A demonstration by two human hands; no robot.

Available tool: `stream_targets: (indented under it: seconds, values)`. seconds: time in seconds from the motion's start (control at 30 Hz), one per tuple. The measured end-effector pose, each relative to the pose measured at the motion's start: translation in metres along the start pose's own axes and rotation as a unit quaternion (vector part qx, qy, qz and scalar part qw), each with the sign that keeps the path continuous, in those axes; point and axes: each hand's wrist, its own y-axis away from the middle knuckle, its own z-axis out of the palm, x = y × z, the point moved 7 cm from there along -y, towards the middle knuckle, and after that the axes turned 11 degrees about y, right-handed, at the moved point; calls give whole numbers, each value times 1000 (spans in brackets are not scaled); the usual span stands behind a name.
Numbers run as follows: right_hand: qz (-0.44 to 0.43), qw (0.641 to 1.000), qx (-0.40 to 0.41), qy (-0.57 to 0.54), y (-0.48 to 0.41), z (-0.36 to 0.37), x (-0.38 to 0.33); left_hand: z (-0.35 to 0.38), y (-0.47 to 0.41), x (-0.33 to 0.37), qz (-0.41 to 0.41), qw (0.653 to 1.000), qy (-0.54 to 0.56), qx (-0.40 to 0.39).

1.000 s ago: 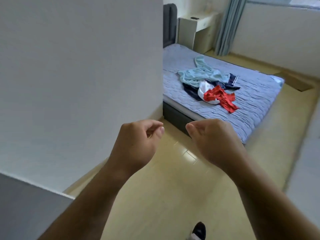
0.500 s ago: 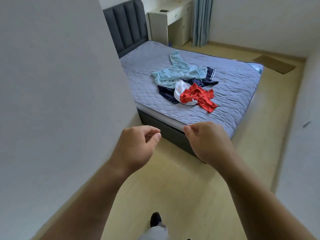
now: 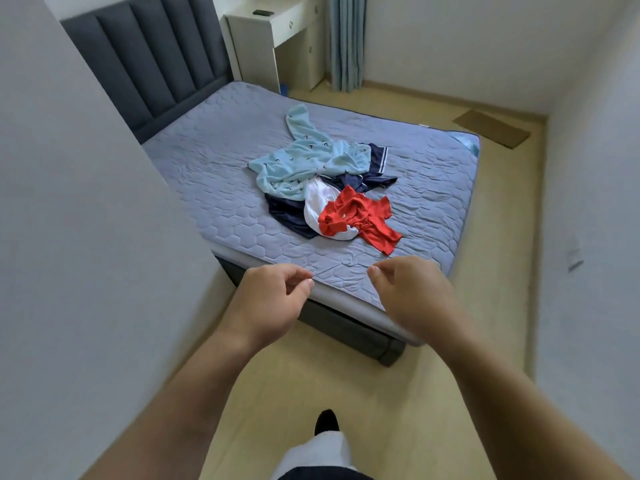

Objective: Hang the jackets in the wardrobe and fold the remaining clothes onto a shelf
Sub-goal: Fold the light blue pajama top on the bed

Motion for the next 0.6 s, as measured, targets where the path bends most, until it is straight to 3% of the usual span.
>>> stream_targets:
  seconds: [0.2, 0.37, 0.6]
  values:
    - [39, 999, -16, -16, -115, 12, 6, 2, -130, -13, 7, 999, -17, -49]
    - [53, 997, -46, -18, -211, 45, 12, 13, -220, -47, -31, 996, -31, -84]
    - [47, 990, -121, -59, -346, 104, 6, -4, -322, -95, -96, 979, -131, -127]
